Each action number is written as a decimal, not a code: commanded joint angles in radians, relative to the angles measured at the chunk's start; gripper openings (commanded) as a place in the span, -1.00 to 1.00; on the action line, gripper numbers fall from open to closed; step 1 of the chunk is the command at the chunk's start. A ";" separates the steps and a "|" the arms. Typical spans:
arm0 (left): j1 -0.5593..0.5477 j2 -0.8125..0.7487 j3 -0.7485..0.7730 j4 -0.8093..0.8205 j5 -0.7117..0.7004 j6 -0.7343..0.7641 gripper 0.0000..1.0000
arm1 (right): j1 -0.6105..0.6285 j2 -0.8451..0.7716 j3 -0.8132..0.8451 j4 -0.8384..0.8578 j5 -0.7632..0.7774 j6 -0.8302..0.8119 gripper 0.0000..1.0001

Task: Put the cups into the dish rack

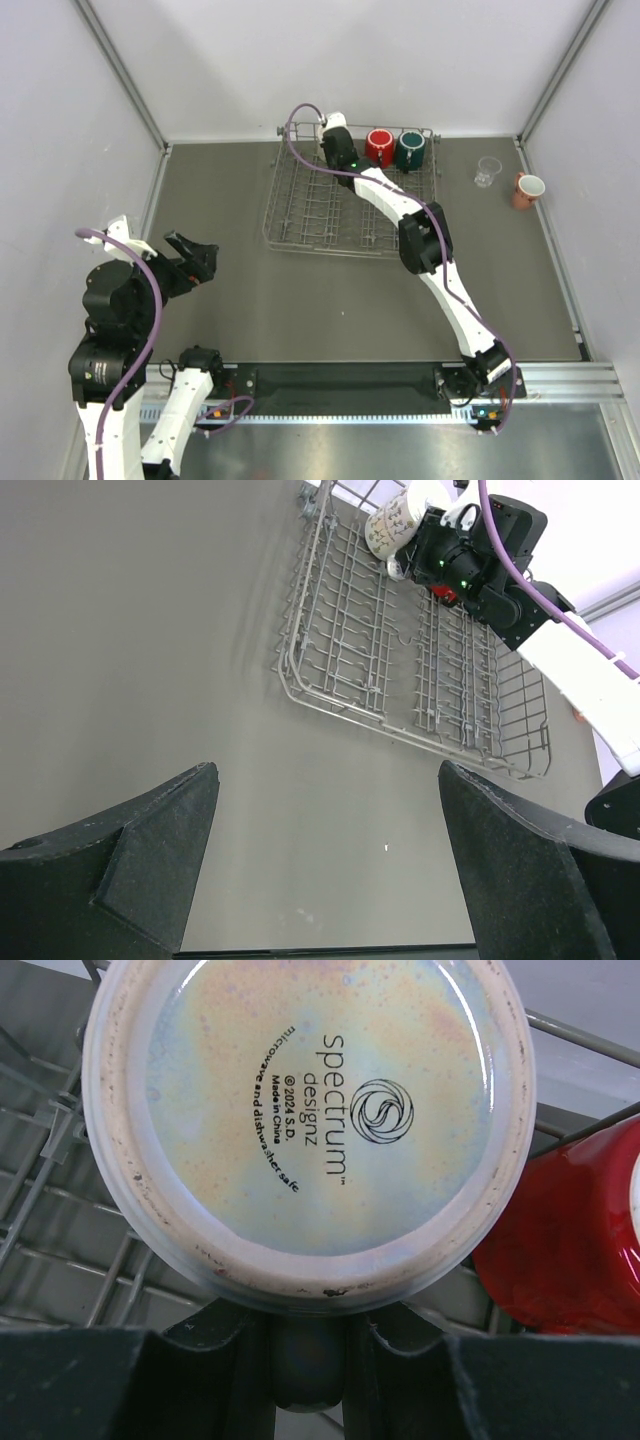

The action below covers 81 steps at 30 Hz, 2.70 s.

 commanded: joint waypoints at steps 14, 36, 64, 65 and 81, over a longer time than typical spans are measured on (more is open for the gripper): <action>-0.004 -0.006 0.071 -0.005 -0.016 0.002 0.92 | -0.005 -0.072 0.052 0.136 0.026 0.015 0.04; -0.004 0.043 0.210 -0.011 0.096 -0.015 0.88 | -0.001 -0.630 -0.347 0.047 0.038 0.050 0.46; -0.004 0.162 0.137 0.011 0.315 0.039 0.86 | -0.708 -1.020 -0.708 -0.225 0.048 0.260 0.27; -0.004 0.165 0.135 0.009 0.313 0.042 0.86 | -0.737 -1.017 -0.714 -0.232 0.055 0.266 0.26; -0.004 0.231 0.120 0.037 0.306 0.033 0.83 | -0.865 -0.867 -0.768 -0.275 0.072 0.349 0.26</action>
